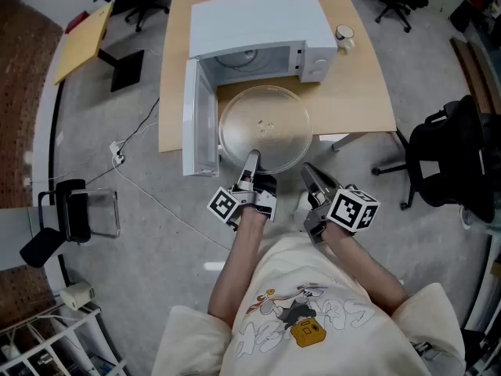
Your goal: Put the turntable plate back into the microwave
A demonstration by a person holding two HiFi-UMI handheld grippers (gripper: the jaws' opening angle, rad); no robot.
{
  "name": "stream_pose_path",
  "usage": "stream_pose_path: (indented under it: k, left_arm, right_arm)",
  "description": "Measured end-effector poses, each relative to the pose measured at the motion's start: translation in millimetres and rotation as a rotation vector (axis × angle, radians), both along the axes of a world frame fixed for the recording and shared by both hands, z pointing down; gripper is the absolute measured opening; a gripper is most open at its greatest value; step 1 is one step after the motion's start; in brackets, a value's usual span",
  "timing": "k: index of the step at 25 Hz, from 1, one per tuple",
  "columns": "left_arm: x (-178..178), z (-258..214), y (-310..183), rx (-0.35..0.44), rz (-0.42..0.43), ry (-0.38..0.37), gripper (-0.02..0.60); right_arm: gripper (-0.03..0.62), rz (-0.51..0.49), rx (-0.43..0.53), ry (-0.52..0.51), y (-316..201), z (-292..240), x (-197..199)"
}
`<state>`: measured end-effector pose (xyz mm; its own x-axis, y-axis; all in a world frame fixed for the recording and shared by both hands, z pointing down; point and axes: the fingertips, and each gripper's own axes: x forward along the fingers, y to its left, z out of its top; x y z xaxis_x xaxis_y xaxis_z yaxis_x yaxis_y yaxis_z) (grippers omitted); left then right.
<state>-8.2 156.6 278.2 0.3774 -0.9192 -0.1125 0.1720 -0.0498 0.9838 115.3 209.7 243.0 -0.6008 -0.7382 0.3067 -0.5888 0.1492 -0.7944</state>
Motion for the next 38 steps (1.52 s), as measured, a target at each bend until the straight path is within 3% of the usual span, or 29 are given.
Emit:
stream_pose_path:
  k: [5,15,16,18,22,24,29,33,38]
  left_arm:
    - [4.9,-2.5,-1.9,-0.013,0.02,0.028,0.027]
    - [5.3,-10.7,-8.9,0.0,0.028,0.008,0.028]
    - [4.9,-10.6,-9.6,-0.001,0.024,0.009,0.027]
    - [5.7,-9.6,-11.3,-0.006,0.014,0.018,0.028]
    - [10.3,-2.9,-18.2,-0.02,-0.015,0.019,0.028]
    - [14.2,-1.1,-22.6,-0.027,-0.026,0.011,0.028]
    - [23.3,0.3,-37.4,-0.021,-0.065,-0.01,0.028]
    - [24.7,7.8,-51.9,-0.015,-0.104,-0.013,0.028]
    - [20.5,19.3,-69.0,-0.035,-0.161,0.015,0.028]
  right_arm:
    - [0.005,0.012,0.004,-0.021,-3.0,-0.3,-0.5]
    - [0.006,0.061,-0.019,-0.051,-14.8,-6.8,6.0]
    - [0.019,0.074,-0.022,-0.062,-17.4,-7.4,8.4]
    - [0.182,0.088,-0.045,-0.105,-23.5,-2.8,12.2]
    - [0.252,0.069,-0.077,-0.273,-45.7,10.3,7.8]
    - [0.255,0.008,-0.064,-0.355,-61.4,11.5,-3.1]
    - [0.205,-0.087,-0.107,-0.327,-93.0,31.0,-11.4]
    - [0.156,-0.141,-0.104,-0.365,-110.0,38.7,-16.0]
    - [0.16,-0.197,-0.077,-0.455,-131.5,36.3,-30.7]
